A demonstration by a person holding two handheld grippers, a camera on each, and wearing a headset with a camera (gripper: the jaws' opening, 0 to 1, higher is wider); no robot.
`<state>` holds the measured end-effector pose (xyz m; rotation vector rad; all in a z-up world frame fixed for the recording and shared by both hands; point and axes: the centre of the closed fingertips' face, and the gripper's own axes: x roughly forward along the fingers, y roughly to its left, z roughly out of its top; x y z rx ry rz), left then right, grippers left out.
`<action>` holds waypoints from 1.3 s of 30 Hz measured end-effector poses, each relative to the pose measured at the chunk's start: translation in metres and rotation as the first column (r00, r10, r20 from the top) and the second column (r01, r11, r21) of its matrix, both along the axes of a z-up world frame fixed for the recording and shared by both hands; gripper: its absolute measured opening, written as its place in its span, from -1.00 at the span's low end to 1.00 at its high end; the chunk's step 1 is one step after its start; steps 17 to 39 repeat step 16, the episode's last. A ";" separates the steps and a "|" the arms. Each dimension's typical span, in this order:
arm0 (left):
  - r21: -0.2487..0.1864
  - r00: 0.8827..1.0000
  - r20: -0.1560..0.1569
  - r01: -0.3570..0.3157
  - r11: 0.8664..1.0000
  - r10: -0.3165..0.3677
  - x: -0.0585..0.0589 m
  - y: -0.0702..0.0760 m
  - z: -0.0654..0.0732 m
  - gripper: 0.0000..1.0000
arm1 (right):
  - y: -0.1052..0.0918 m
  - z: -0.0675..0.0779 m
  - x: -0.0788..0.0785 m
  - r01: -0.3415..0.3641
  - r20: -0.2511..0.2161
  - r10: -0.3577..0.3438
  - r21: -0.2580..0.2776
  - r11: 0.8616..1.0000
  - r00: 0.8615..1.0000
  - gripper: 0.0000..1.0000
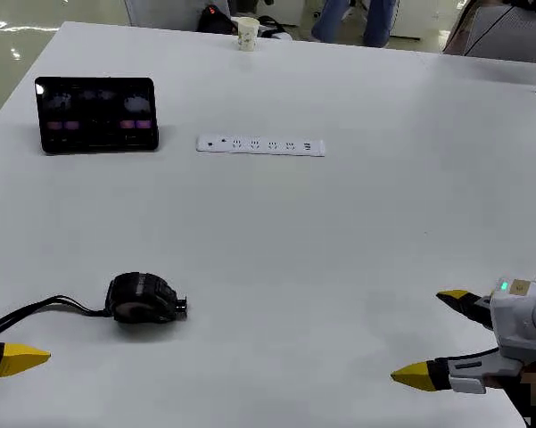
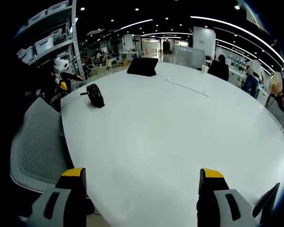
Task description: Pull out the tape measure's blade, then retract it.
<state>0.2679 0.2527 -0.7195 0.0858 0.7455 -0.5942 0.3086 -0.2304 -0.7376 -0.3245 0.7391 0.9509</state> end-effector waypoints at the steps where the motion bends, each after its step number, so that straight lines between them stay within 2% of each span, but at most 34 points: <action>1: 0.001 1.000 0.003 0.000 1.000 0.000 0.000 0.000 0.000 0.98 | 0.002 0.000 -0.001 -0.001 -0.001 0.001 0.001 1.000 1.000 0.98; 3: -0.009 1.000 -0.013 0.007 1.000 -0.007 -0.002 -0.001 -0.002 0.98 | 0.004 0.000 -0.003 -0.005 -0.004 0.005 0.003 1.000 1.000 0.98; 4: -0.002 1.000 -0.006 0.009 1.000 -0.009 -0.002 -0.001 -0.003 0.98 | 0.006 0.000 -0.004 -0.007 -0.004 0.007 0.005 1.000 1.000 0.98; 10: 0.002 1.000 -0.015 0.019 1.000 -0.018 -0.006 -0.004 -0.007 0.98 | 0.006 0.000 -0.005 -0.010 -0.009 0.010 0.003 1.000 1.000 0.98; 16: 0.003 1.000 -0.015 0.014 1.000 -0.014 -0.006 0.000 -0.006 0.98 | 0.006 0.001 -0.003 -0.013 -0.005 0.013 0.004 1.000 1.000 0.98; 39: 0.003 1.000 -0.015 0.014 1.000 -0.014 -0.006 0.000 -0.006 0.98 | 0.006 0.001 -0.003 -0.013 -0.005 0.013 0.004 1.000 1.000 0.98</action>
